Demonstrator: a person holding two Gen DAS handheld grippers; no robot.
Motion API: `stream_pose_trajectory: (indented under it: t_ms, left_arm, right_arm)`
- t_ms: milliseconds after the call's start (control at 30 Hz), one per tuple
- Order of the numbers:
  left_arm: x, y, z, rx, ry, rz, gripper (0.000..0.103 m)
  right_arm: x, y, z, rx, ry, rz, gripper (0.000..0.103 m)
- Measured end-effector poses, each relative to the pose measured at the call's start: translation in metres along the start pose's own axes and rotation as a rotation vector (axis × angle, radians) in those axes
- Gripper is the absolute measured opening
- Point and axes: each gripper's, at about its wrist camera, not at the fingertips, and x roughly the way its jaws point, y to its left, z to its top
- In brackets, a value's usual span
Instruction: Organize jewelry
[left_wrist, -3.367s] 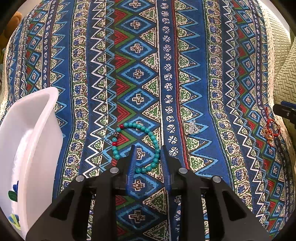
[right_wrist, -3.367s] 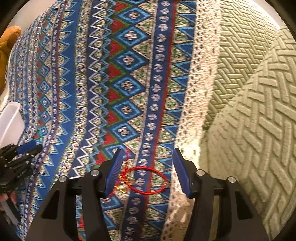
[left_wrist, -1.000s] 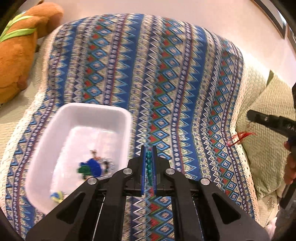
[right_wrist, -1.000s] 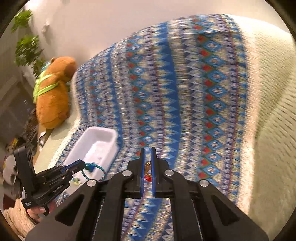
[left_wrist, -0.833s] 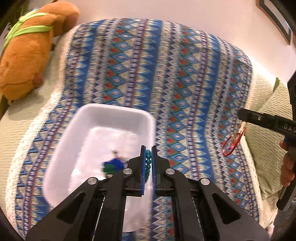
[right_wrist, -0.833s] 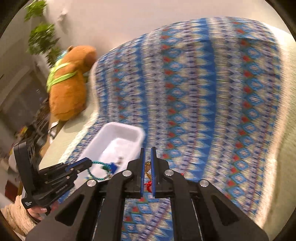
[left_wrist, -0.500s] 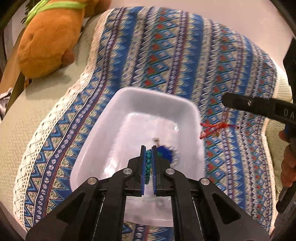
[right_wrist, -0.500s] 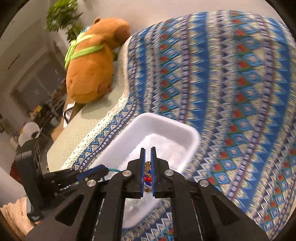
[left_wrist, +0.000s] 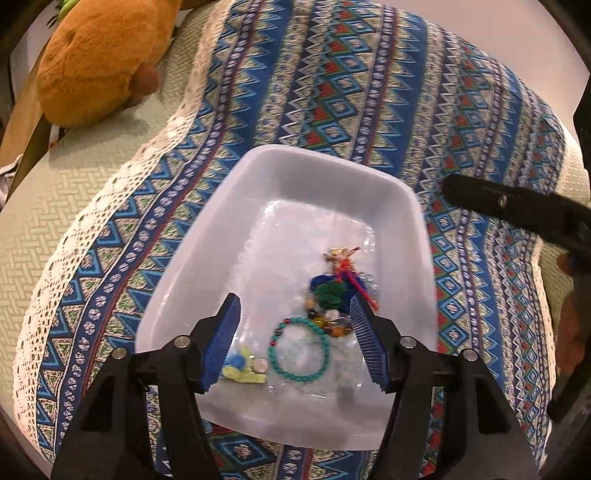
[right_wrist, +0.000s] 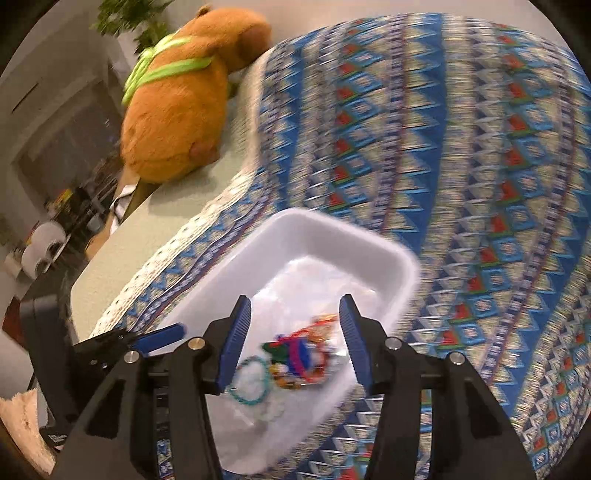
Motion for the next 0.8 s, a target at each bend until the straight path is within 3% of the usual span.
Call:
stream_pose_trajectory:
  t_ms: [133, 267, 433, 533, 667, 733, 800]
  left_arm:
    - [-0.005, -0.018, -0.001, 0.031, -0.022, -0.039, 0.063]
    - [-0.005, -0.029, -0.005, 0.018, -0.012, -0.087, 0.063]
    - [0.0, -0.035, -0.01, 0.01, 0.009, -0.107, 0.063]
    - [0.004, -0.036, -0.01, 0.003, 0.02, -0.11, 0.063]
    - [0.006, -0.035, -0.012, -0.007, 0.033, -0.118, 0.063]
    - [0.006, -0.035, -0.013, -0.007, 0.036, -0.116, 0.063]
    - [0.006, -0.033, -0.013, -0.012, 0.038, -0.115, 0.063]
  right_arm:
    - [-0.009, -0.066, -0.011, 0.068, 0.011, -0.204, 0.05]
    - [0.003, -0.128, -0.028, 0.127, 0.085, -0.405, 0.05]
    - [0.028, -0.17, -0.048, 0.201, 0.168, -0.448, 0.05]
    - [0.04, -0.176, -0.057, 0.223, 0.186, -0.424, 0.05]
    - [0.052, -0.174, -0.066, 0.196, 0.182, -0.474, 0.048]
    - [0.053, -0.175, -0.066, 0.187, 0.173, -0.505, 0.015]
    - [0.052, -0.175, -0.065, 0.215, 0.169, -0.491, 0.015]
